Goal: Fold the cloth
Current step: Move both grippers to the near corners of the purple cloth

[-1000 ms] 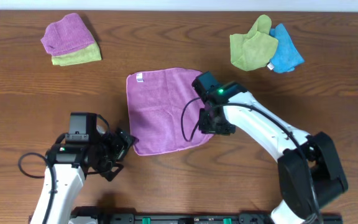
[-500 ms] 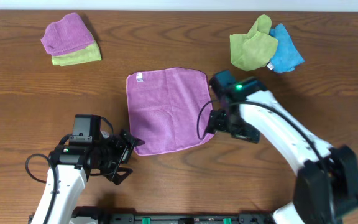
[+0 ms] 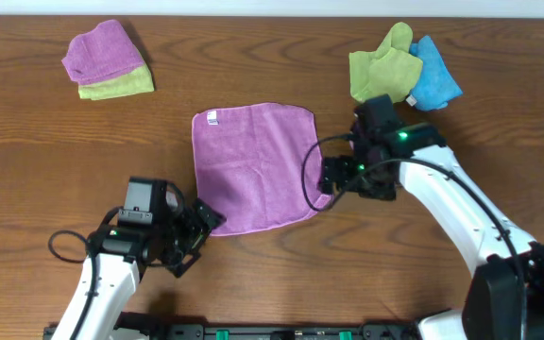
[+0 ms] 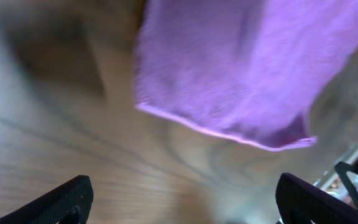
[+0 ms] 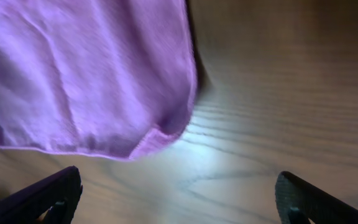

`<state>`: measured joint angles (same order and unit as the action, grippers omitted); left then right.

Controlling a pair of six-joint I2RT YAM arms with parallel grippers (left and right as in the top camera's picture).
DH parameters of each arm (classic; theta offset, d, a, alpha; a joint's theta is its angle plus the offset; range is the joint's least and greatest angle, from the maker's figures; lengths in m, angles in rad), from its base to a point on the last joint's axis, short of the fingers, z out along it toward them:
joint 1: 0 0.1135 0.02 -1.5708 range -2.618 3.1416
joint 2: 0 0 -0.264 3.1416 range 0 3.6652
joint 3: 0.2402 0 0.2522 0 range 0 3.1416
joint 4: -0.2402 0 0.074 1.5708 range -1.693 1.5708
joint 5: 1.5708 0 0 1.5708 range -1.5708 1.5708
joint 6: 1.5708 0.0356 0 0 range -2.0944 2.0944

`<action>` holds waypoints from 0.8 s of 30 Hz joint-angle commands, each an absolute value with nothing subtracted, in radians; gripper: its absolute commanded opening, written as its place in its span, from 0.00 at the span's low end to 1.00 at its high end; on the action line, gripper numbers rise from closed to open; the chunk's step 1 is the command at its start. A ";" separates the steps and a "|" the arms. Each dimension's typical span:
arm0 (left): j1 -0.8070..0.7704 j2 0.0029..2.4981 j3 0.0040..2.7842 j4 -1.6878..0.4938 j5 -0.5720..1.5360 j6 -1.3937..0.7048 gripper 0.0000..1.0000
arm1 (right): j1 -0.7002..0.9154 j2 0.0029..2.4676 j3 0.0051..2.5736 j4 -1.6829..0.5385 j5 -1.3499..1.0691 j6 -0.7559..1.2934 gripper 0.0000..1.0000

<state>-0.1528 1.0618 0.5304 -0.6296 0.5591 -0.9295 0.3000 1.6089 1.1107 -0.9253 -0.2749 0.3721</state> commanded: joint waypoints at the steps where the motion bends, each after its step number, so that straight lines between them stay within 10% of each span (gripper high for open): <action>1: -0.156 1.017 0.492 -0.636 0.528 -0.911 0.95 | 0.259 1.550 1.023 -0.885 -0.383 0.316 0.99; 24: -0.158 1.003 0.250 -0.191 0.458 -1.153 0.95 | 0.230 1.487 0.715 -0.427 -0.528 0.585 0.96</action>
